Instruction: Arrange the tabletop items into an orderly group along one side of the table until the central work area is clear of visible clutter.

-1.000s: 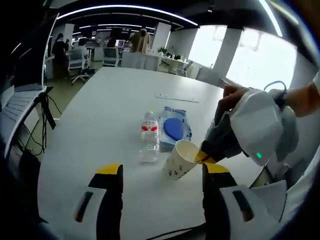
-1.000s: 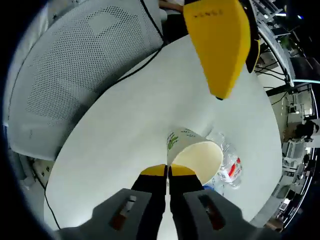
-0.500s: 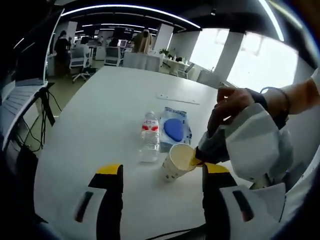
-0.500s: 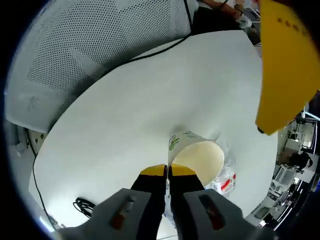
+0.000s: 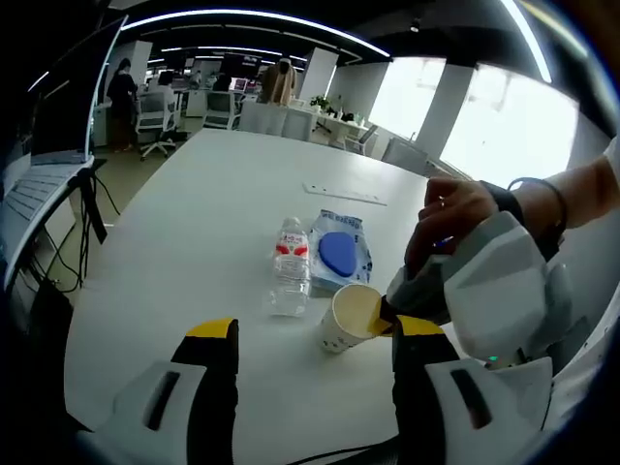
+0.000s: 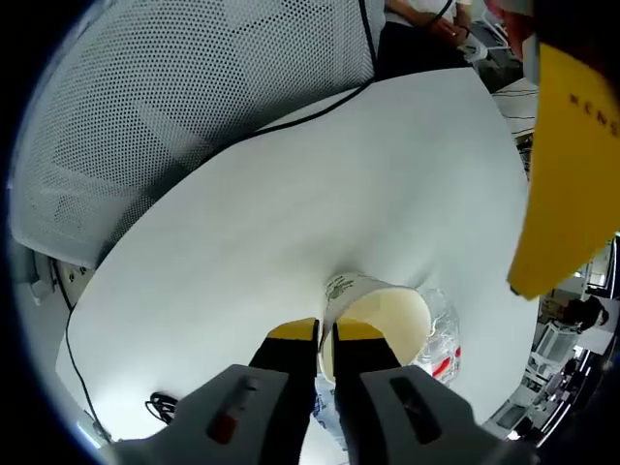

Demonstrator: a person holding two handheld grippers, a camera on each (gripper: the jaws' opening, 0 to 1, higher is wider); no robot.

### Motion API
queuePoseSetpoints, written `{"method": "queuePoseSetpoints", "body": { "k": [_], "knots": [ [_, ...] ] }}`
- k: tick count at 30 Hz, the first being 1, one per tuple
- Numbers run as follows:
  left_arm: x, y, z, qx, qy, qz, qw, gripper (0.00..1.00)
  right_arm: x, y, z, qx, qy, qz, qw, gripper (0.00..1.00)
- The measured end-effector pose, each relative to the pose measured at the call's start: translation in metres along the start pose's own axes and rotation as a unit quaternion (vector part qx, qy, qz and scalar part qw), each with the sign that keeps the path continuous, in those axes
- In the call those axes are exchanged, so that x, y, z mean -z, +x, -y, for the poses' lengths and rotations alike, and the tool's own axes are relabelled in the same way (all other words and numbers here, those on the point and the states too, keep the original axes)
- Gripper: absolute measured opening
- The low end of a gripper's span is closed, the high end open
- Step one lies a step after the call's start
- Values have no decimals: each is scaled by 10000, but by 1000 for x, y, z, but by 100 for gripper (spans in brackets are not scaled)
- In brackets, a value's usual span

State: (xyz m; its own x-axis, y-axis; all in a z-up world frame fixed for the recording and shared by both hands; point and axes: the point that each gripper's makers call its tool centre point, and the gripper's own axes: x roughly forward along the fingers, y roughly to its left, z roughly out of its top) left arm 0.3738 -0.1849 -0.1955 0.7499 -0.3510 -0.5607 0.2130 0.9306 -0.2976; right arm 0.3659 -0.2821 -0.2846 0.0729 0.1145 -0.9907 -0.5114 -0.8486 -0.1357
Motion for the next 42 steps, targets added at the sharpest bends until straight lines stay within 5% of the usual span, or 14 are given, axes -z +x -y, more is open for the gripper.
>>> {"method": "queuePoseSetpoints", "body": {
  "k": [32, 42],
  "knots": [
    [-1, -4, -9, -77, -62, 51, 9999, 65, -25, 1, 16, 165, 111, 401, 9990, 0],
    [-1, -5, -10, -93, -79, 52, 9999, 65, -27, 2, 14, 170, 144, 457, 9987, 9]
  ]
}}
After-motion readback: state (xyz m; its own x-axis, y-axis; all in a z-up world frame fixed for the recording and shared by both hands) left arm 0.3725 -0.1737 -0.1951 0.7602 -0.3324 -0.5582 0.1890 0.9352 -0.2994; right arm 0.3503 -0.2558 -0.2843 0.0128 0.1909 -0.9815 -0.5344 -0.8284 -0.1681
